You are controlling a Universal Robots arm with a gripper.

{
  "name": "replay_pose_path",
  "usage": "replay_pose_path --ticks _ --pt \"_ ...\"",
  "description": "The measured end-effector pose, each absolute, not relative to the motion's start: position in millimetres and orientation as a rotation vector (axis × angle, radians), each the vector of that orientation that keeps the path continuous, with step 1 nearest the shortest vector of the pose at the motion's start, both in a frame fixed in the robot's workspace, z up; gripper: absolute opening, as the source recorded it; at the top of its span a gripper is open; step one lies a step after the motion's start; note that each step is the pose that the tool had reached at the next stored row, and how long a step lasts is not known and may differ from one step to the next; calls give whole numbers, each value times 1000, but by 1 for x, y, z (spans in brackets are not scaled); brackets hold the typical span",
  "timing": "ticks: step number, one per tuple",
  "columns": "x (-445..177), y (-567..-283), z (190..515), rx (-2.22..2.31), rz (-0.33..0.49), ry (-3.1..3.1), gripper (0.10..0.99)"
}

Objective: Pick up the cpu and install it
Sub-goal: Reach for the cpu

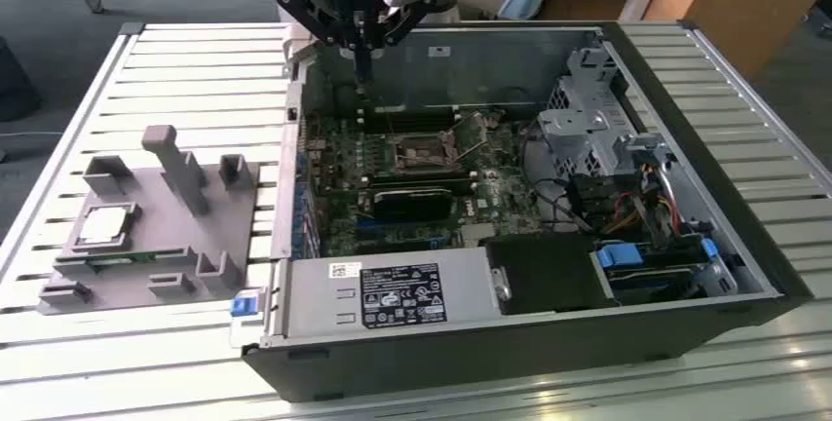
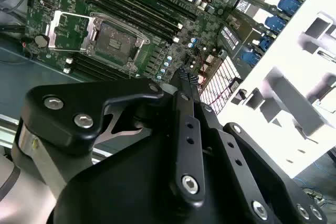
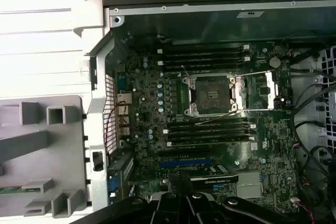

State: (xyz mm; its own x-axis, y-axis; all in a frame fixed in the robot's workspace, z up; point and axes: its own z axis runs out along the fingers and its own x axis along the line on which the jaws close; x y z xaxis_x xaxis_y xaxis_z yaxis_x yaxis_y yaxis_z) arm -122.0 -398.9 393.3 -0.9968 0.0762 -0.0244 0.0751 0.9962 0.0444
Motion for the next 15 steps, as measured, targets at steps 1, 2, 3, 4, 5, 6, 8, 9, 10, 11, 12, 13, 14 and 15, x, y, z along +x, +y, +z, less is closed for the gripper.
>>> replay_pose_path --ticks 1,2,3,4,5,6,8,9,10,11,12,13,14,15 --pt "-122 -399 393 118 68 3112 106" --pt "-122 -399 393 118 68 3112 106" --pt "-122 -399 393 118 68 3113 106" --pt "-122 -399 393 118 68 3113 106" --pt "-122 -399 393 118 68 3113 106" --pt "-123 -399 393 118 68 3113 106" --pt "-123 -399 393 118 68 3112 106" --pt "-124 -399 393 118 68 3112 106" --pt "-124 -399 393 118 68 3112 106" --pt "-124 -399 393 118 68 3112 106" --pt "-125 -399 393 118 68 3112 106" --pt "-125 -399 393 118 68 3112 106" --pt "-126 -399 393 118 68 3112 106" --pt "-126 -399 393 118 68 3112 106"
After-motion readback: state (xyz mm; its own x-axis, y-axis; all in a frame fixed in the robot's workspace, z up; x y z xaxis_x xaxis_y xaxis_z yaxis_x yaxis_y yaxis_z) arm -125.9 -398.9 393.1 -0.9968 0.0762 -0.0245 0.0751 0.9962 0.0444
